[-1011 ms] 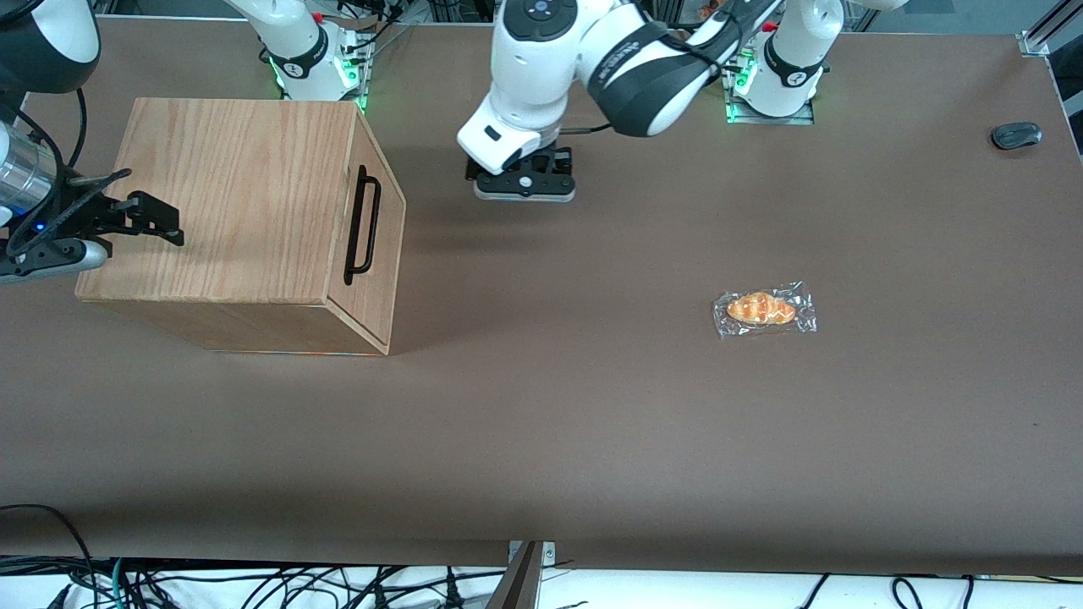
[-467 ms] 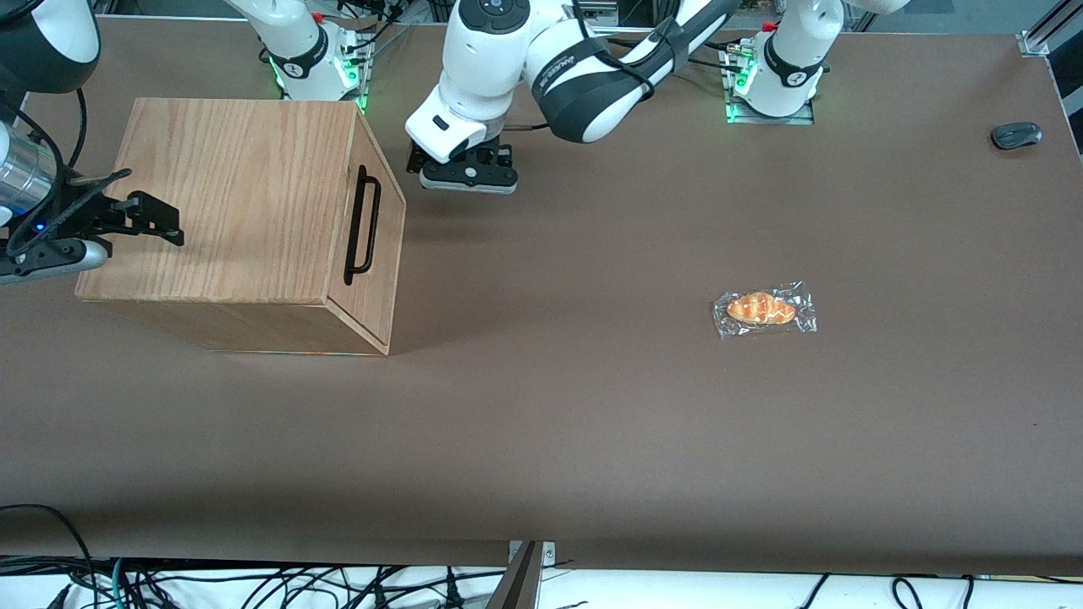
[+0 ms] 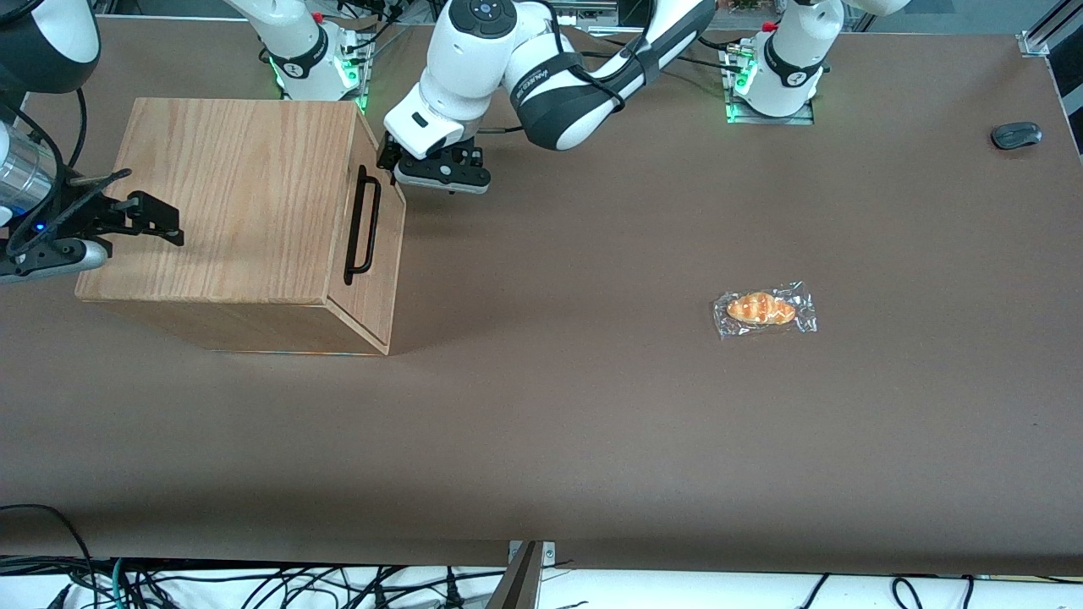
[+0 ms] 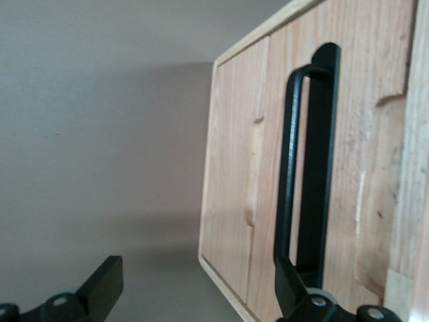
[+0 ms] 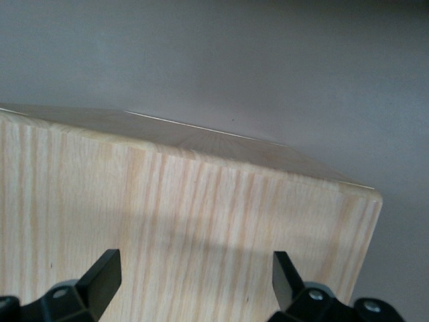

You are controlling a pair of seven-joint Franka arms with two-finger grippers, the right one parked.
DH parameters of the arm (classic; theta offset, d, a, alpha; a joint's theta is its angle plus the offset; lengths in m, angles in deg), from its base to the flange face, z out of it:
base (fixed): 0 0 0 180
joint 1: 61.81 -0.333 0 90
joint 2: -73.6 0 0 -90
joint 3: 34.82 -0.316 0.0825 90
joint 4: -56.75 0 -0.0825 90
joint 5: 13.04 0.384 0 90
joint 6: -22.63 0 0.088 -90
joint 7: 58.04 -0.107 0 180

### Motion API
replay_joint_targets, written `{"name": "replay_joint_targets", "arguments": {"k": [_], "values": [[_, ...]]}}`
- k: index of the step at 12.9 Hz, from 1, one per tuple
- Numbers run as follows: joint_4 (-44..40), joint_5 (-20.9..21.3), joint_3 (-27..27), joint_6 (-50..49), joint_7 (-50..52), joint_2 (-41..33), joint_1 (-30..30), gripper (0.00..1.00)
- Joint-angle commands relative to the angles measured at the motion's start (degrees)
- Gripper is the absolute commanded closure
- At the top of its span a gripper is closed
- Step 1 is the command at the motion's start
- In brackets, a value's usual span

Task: Open top drawer with left arm
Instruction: 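Lower the left gripper around the black bar handle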

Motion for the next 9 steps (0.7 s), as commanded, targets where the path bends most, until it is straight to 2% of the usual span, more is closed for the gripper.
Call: {"name": "replay_joint_targets", "arguments": {"k": [1, 5, 9], "values": [[-2.8, 1.1, -0.3, 3.5, 2.4, 3.3, 2.2, 0.0], [-3.1, 1.1, -0.3, 7.4, 5.6, 4.0, 2.5, 0.0], [-8.3, 1.2, -0.4, 7.4, 10.6, 8.2, 4.3, 0.0]]}}
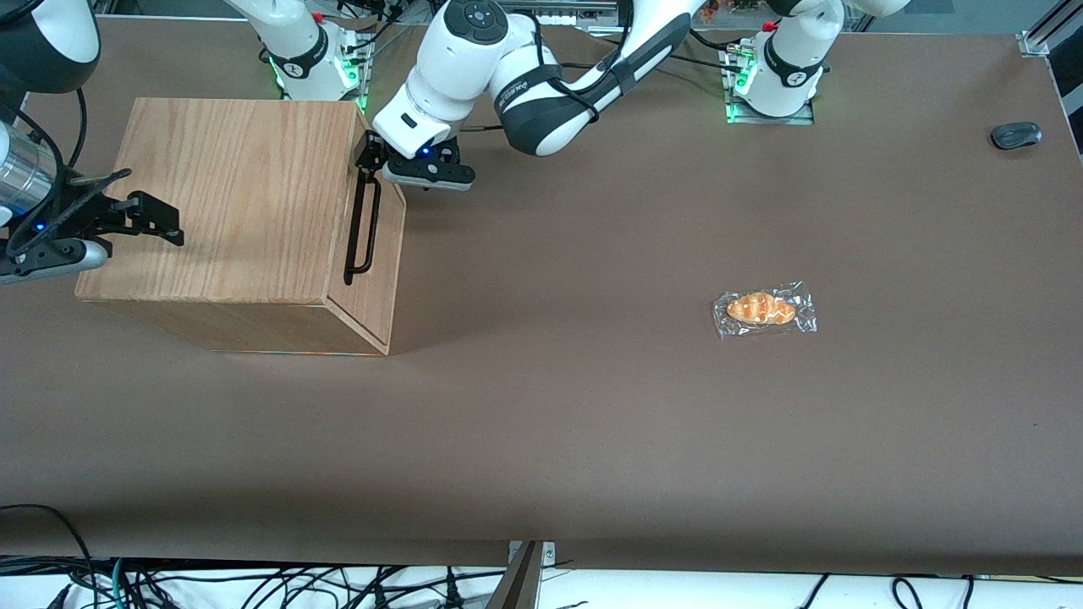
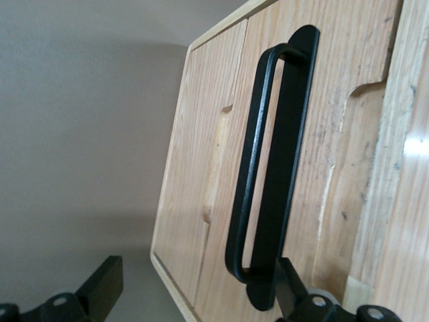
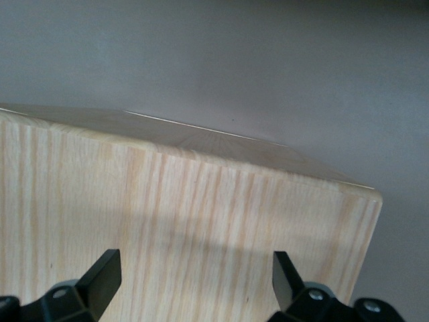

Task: Open top drawer with left arm
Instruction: 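Lower the left gripper around the black bar handle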

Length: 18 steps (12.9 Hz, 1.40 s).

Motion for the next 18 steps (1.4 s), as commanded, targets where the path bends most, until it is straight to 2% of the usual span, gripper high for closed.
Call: {"name": "replay_joint_targets", "arguments": {"k": [1, 18], "values": [[-5.6, 1.2, -0.4, 0.8, 2.6, 4.4, 2.2, 0.0], [-5.7, 1.5, -0.8, 0.8, 2.1, 5.9, 2.0, 0.0]]}}
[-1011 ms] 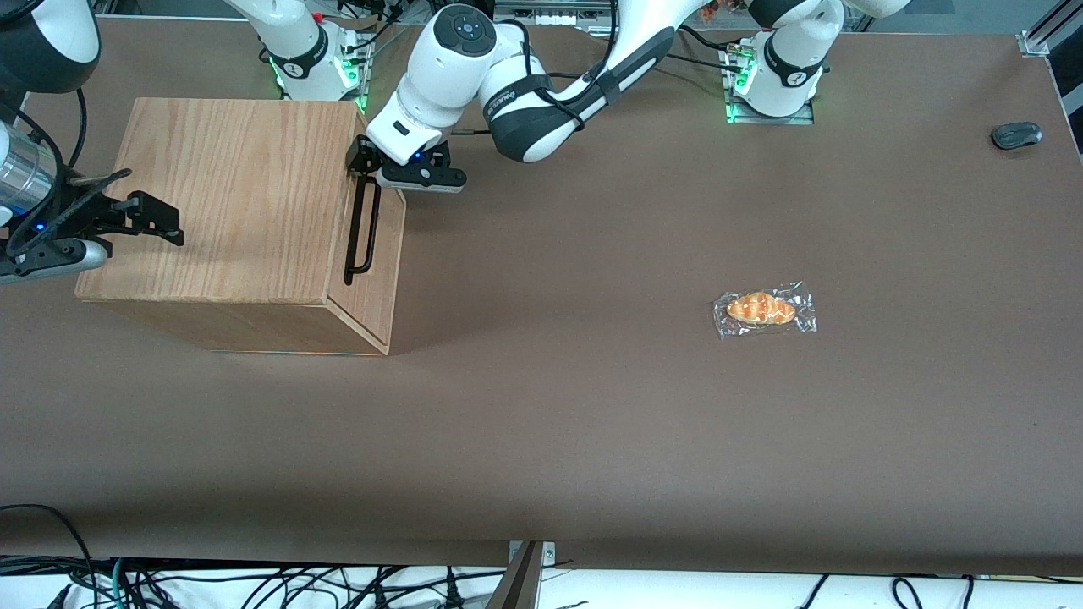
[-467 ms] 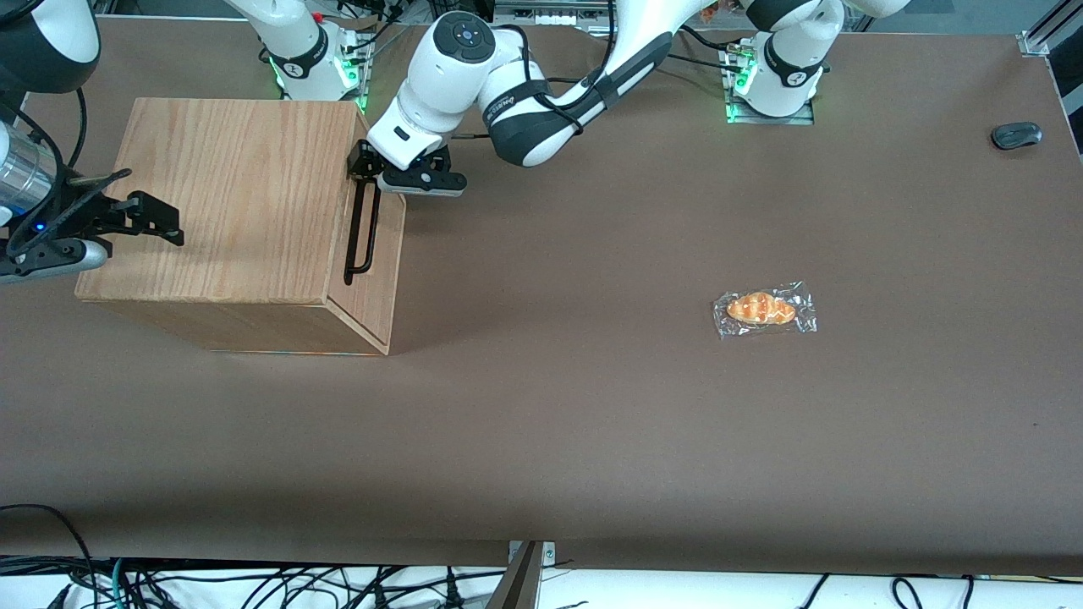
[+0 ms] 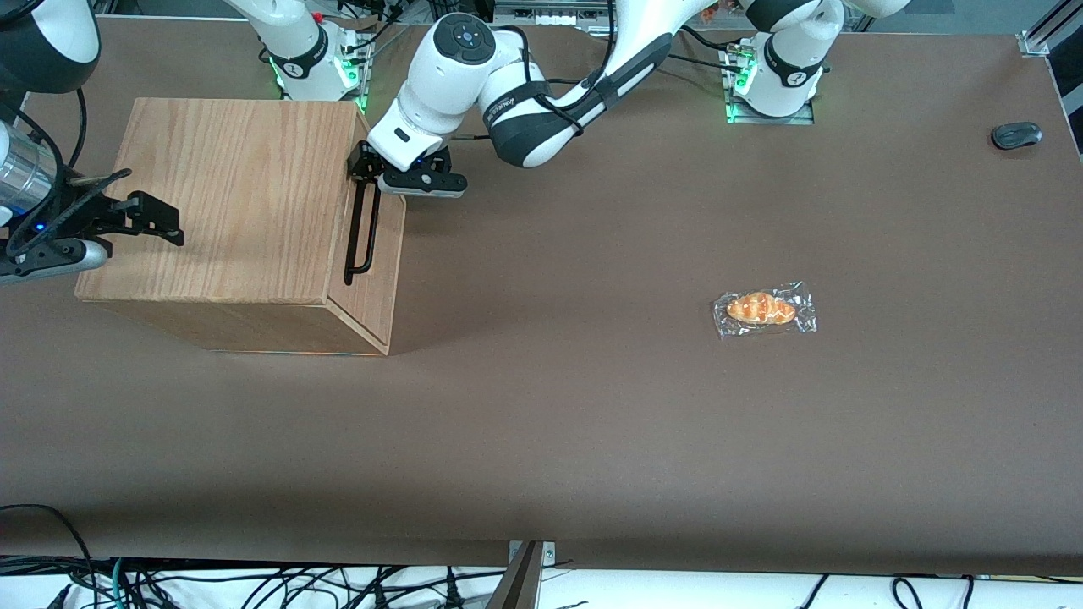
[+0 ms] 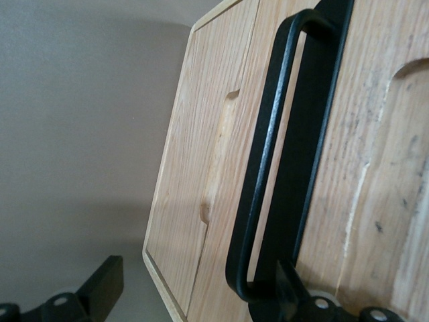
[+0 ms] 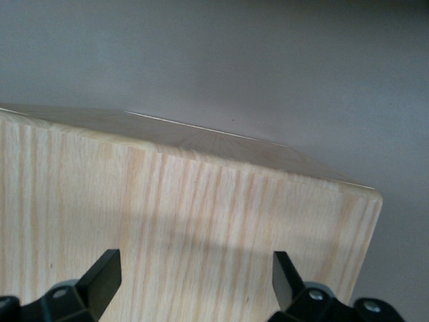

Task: Open top drawer with left arm
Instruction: 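Lower the left gripper around the black bar handle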

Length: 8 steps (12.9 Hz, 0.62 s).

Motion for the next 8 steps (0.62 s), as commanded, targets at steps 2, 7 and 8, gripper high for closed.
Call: {"name": "replay_joint_targets", "arguments": {"k": [2, 7, 8], "values": [[-2.4, 1.5, -0.5, 0.7, 1.1, 1.7, 0.2, 0.0], [-2.4, 1.5, -0.5, 0.7, 1.1, 2.0, 0.5, 0.0], [-2.3, 1.7, -0.7, 0.7, 1.1, 2.0, 0.9, 0.0]]}}
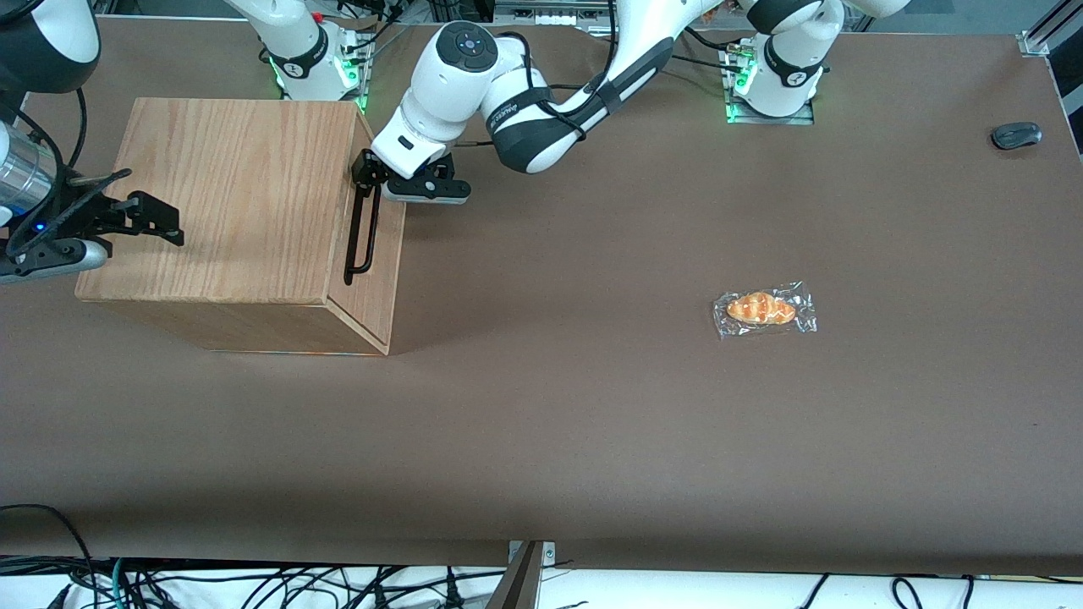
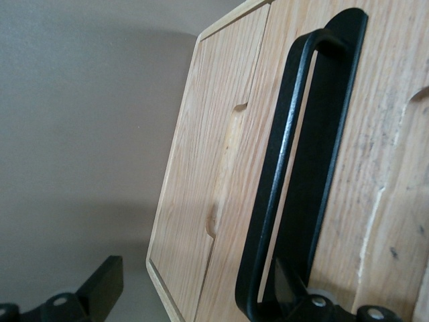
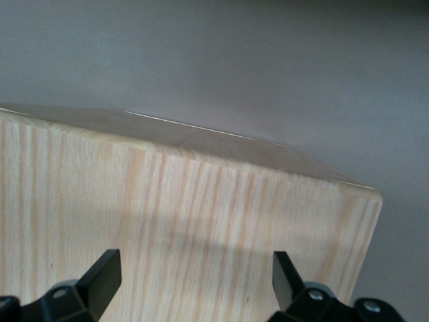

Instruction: Open top drawer with left arm

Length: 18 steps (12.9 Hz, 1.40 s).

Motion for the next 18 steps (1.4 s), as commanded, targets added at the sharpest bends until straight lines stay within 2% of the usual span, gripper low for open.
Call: {"name": "replay_joint_targets", "arguments": {"k": [1, 18], "values": [[-2.1, 1.6, -0.6, 0.6, 1.1, 1.6, 1.0, 0.0], [-2.0, 3.1, -1.5, -0.2, -0.6, 1.2, 1.2, 0.0]]}}
